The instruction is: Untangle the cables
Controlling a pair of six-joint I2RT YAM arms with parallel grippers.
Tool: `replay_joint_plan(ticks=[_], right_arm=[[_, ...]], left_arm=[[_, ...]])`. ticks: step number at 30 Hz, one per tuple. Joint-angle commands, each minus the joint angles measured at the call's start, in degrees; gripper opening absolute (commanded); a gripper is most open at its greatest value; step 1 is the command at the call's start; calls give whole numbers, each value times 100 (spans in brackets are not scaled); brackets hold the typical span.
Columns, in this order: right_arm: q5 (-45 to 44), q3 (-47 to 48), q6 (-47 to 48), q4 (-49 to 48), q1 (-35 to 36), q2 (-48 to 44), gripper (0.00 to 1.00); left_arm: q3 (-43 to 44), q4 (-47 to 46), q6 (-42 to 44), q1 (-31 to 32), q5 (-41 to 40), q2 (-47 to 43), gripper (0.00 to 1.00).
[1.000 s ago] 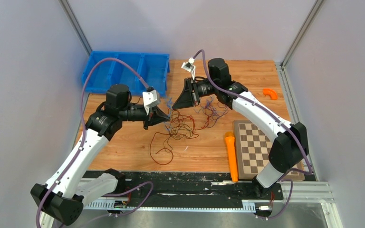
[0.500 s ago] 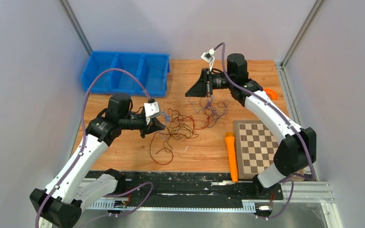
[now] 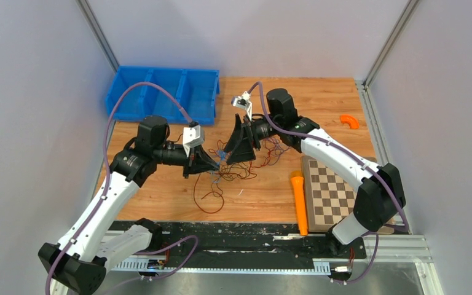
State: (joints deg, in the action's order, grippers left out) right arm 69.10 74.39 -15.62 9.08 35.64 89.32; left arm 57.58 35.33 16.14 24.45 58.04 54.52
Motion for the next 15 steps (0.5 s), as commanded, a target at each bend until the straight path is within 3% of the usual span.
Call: replay_joint_plan(ticks=[1, 6, 12, 15], right_arm=[[320, 182, 211, -144, 64, 91, 92], [375, 117, 306, -172, 163, 114, 74], [201, 222, 171, -360, 163, 84, 43], [127, 198, 142, -402, 159, 25, 21]], left_arm=[[278, -512, -611, 7, 487, 40, 0], [348, -670, -772, 7, 512, 73, 0], [317, -704, -811, 7, 529, 63, 0], [320, -560, -705, 1, 473, 21, 0]])
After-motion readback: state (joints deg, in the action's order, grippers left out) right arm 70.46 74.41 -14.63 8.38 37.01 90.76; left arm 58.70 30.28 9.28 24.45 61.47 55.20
